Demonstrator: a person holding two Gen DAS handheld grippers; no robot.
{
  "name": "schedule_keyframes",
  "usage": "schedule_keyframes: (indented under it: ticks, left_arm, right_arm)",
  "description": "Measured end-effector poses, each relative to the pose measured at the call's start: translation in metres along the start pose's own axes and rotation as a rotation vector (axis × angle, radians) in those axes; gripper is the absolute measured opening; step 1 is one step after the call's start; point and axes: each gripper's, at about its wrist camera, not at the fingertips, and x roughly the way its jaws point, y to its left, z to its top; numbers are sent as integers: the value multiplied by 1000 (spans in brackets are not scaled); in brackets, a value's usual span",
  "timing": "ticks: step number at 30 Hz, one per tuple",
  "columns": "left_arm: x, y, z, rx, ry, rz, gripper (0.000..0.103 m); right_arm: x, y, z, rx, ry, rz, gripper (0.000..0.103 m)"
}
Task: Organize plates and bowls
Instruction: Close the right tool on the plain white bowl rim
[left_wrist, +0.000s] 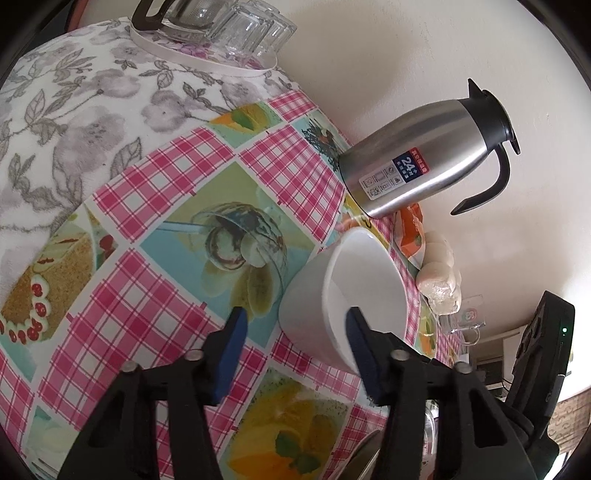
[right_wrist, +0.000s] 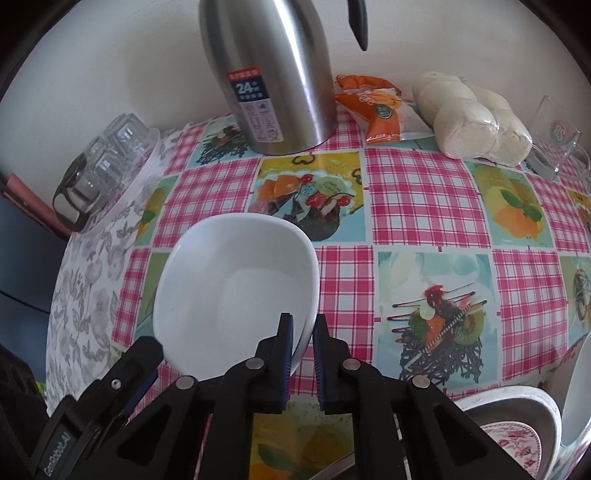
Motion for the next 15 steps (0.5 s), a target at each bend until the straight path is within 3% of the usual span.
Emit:
schedule_keyframes:
  ticks: [2,8,10,15]
  left_arm:
    - [3,0,-1,4,9,-1,39]
    - [7,4,-4,-14,16,-11,31]
    - [7,5,-4,-16,12,-10,24]
    - [4,6,-4,-13,3,-4,22]
  right_arm:
    - [0,2,-1,-27,4,3,11]
    - [-1,5,-4,-76,18,11,11]
    - [-2,7,-6,-88,28,12,11]
    - [-3,11,-9,-100,32,8,12]
